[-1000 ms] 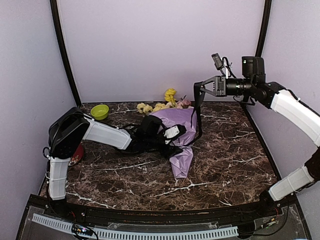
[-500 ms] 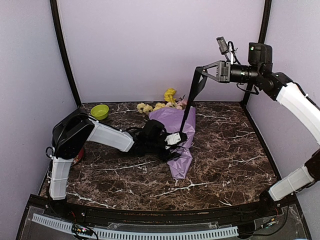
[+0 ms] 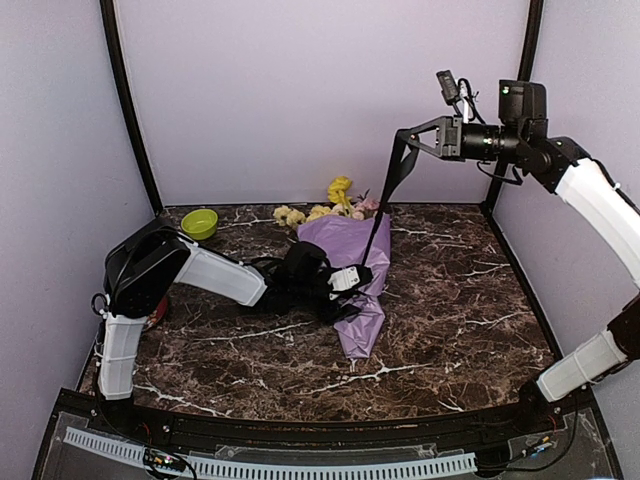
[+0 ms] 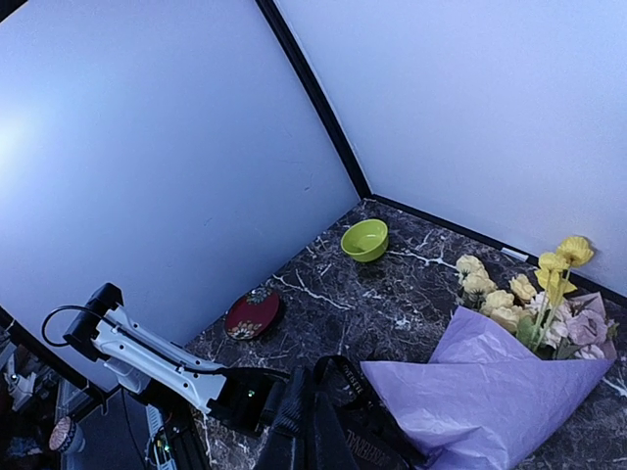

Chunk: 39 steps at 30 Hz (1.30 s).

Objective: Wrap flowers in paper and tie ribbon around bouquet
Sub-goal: Adjust the ribbon on the folded bouquet.

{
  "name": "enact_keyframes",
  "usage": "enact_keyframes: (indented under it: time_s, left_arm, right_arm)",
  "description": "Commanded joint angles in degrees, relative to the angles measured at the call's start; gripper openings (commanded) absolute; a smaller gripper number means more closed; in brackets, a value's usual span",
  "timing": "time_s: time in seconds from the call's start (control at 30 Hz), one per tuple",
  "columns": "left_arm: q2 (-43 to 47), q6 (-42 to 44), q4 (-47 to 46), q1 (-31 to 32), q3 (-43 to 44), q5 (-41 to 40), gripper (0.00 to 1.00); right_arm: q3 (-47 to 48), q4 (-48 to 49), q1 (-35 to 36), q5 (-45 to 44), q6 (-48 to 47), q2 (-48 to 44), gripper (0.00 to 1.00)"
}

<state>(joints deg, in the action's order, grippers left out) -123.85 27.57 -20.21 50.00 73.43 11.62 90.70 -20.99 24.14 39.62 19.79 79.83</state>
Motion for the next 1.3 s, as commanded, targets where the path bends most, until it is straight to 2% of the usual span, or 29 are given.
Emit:
enact_keyframes:
  time_s: [0.0,0.4,0.6,0.77,0.9,1.07,1.17,1.27]
  left_arm:
    - [-3.7,0.5,9.8,-1.3,-3.3,-1.5,0.65]
    - [-3.7,1.1,10.9,-2.2,-2.9,-1.3,0.65]
    - [-2.9,0.2,11.7,-2.6,-2.1,-1.2,0.67]
    - [2.6,-1.3,9.4,-2.6,-1.1,5.0,0.78]
    - [6.8,-3.0,9.5,-2.6,1.1,9.4,0.83]
    - [13.9,-4.9,11.2,-2.9,-0.2,12.8,0.88]
    - [19.4,-9.3,11.7,-4.4,-5.0,10.7,0.89]
    - [24.1,-17.6,15.9,-7.8,-8.0,0.1,0.84]
  right_arm:
    - [3.0,-0.4,-3.3,-3.4,0.0,-1.6,0.0]
    - [-0.3,-8.8,-13.4,-10.0,-1.4,-5.3,0.0]
    - [-4.6,-9.2,-13.4,-7.1,-1.8,-4.3,0.0]
    - [-9.3,-6.8,-11.1,-3.3,-0.9,-2.2,0.0]
    - [-9.1,-7.3,-7.3,-3.4,-2.2,-0.3,0.0]
    - [-8.3,-6.9,-5.8,-2.9,-2.3,0.4,0.0]
    - [-7.1,-8.2,-5.7,-3.2,-3.2,0.7,0.0]
    - [-4.9,-10.4,-5.7,-3.9,-4.2,1.1,0.0]
